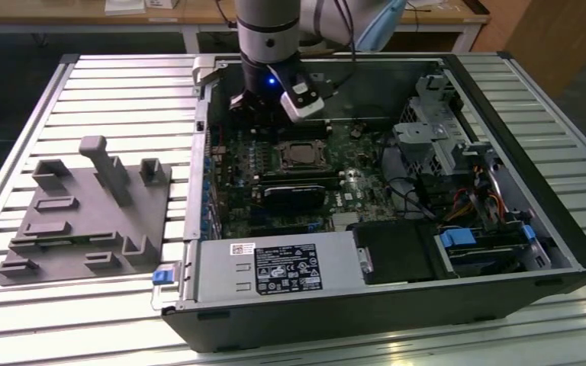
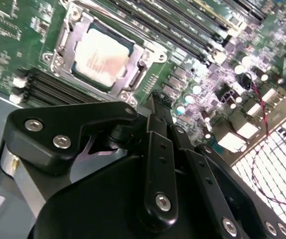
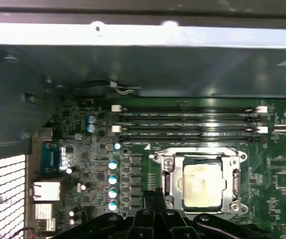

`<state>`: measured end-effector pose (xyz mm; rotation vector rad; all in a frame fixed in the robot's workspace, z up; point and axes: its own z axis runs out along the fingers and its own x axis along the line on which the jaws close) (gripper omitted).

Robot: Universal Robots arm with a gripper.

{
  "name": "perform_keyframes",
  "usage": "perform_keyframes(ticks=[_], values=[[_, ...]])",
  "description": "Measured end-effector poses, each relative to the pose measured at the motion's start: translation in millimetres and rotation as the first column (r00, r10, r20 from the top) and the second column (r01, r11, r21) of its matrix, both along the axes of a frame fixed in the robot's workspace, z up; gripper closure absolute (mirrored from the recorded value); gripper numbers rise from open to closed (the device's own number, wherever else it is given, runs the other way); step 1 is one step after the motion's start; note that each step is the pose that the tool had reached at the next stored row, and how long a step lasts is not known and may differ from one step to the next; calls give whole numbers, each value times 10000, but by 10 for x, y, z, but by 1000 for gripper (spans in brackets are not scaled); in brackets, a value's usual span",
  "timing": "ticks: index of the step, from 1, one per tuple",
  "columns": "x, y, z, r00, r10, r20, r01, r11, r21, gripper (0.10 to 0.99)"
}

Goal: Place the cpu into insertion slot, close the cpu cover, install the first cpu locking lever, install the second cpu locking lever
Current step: 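Install the first cpu locking lever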

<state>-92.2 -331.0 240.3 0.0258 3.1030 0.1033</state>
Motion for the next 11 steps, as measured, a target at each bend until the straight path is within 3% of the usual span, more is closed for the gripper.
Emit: perform_keyframes(ticks=[4, 11], values=[[-45, -5, 0, 10000, 1, -1, -1, 9996, 280, 980], [-102, -11, 0, 10000, -1, 2, 1, 9942, 1073, 980]])
